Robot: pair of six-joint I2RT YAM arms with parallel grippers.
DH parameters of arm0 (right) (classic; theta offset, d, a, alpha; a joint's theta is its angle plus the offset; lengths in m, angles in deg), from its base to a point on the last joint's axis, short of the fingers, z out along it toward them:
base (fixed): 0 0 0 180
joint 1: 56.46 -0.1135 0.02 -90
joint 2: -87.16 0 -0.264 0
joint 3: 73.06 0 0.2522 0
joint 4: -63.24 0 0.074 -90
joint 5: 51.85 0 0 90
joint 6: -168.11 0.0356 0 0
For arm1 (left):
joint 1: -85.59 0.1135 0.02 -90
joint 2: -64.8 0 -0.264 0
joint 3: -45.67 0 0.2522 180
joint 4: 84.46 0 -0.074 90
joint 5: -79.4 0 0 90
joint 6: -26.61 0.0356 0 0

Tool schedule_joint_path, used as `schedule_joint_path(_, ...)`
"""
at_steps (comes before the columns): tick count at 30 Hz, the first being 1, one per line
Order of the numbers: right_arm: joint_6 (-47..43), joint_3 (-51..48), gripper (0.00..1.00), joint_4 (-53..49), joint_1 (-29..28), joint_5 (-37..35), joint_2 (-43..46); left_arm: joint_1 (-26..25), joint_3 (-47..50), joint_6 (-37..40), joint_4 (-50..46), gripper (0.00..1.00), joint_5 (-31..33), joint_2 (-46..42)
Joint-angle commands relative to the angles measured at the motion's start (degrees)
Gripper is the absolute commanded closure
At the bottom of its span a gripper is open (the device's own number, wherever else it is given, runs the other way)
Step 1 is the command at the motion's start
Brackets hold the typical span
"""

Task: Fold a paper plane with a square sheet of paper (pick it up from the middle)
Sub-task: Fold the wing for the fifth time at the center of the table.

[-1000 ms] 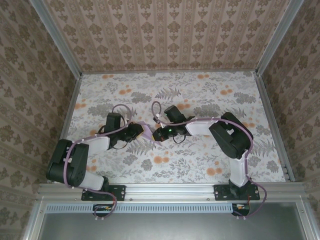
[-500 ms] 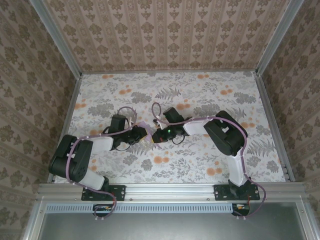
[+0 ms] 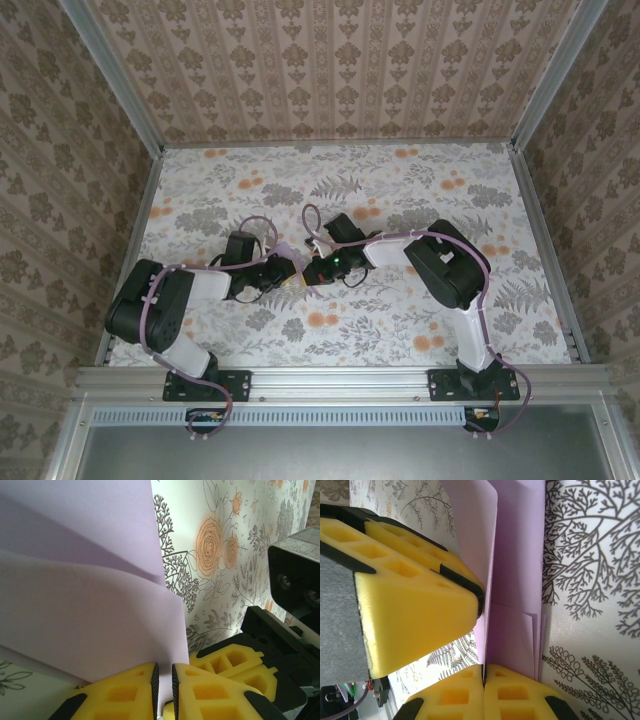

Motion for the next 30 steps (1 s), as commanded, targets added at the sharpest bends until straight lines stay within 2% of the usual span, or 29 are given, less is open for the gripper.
schedule_joint_path(1, -0.48, 1.59, 1.00, -3.09, 0.25, 1.07, -1.08, -0.26, 0.35, 1.20, 0.51, 0.82, 1.40, 1.60)
schedule_joint_path(4, -1.37, 2.08, 0.98, -4.41, 0.40, 0.85, -0.82, -0.12, 0.34, 1.03, 0.17, 0.82, 1.95, 2.39)
schedule_joint_path(7, -3.55, 1.91, 0.85, -5.32, 0.69, 1.94, 0.45, 0.20, 0.35, 0.66, -0.05, 0.82, 2.51, 3.09)
schedule_joint_path(13, -12.13, 1.41, 0.73, -10.06, 1.04, 2.00, 3.68, 0.79, 0.17, -0.10, 0.11, 0.82, 2.55, 4.07)
schedule_joint_path(23, -19.73, 1.74, 0.71, -14.68, 0.04, -1.35, 3.39, 0.98, -0.57, -0.38, -0.80, 0.82, 2.48, 4.72)
schedule_joint_path(30, -22.86, 3.20, 0.73, -16.38, -1.33, -6.85, 2.06, 1.21, -0.73, -0.70, -1.13, 0.82, 2.37, 5.09)
